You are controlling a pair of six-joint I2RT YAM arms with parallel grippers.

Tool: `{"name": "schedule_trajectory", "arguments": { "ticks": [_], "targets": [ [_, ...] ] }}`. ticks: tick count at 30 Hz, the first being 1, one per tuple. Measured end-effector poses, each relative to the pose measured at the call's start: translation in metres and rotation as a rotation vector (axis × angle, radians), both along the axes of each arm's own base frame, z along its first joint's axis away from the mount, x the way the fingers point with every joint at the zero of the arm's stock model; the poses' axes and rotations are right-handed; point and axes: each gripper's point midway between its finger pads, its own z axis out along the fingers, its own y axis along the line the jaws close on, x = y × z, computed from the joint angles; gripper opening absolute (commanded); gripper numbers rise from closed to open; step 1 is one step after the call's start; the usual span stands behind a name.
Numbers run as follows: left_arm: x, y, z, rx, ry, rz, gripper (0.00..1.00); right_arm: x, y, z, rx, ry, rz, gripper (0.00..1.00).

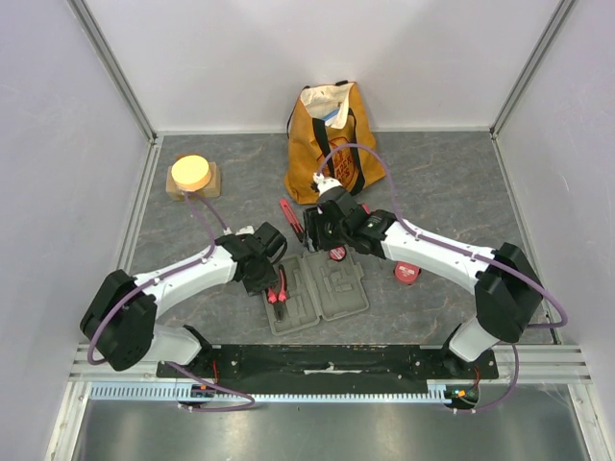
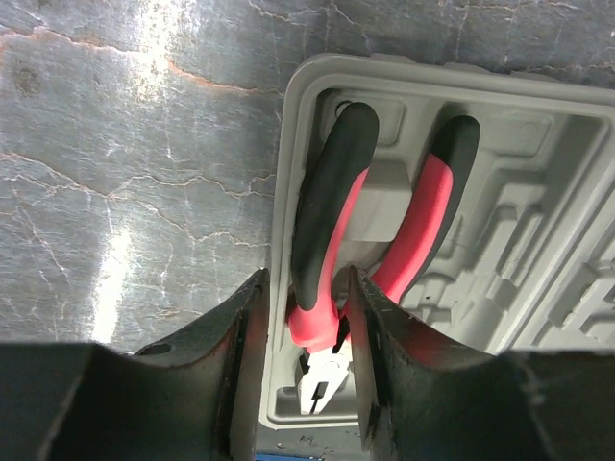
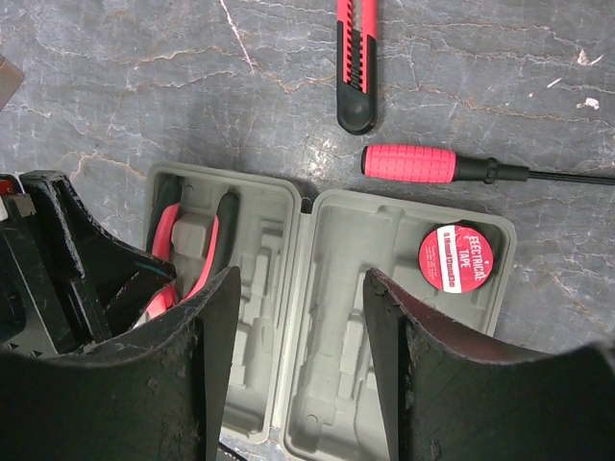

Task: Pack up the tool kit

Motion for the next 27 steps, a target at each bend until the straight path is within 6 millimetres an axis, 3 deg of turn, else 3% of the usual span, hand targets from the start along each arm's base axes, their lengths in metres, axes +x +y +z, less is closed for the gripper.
{"name": "schedule_trajectory", "arguments": {
  "ticks": [8, 13, 20, 27],
  "targets": [
    [0.004, -0.002, 0.018, -0.043, -0.060, 0.001, 0.30, -0.009, 0.008, 0.000, -0.003, -0.005, 0.057, 0.59],
    [0.008, -0.001, 0.025, -0.054, -0.099, 0.006, 0.27, -0.030, 0.026, -0.008, -0.021, -0.004, 0.161, 0.55],
    [0.007, -0.005, 0.016, -0.065, -0.090, 0.000, 0.29, -0.054, 0.045, -0.041, -0.075, 0.041, 0.256, 0.53],
    [0.001, -0.001, 0.001, -0.049, -0.057, -0.003, 0.23, -0.061, 0.048, -0.066, -0.106, 0.090, 0.282, 0.48]
  ]
}}
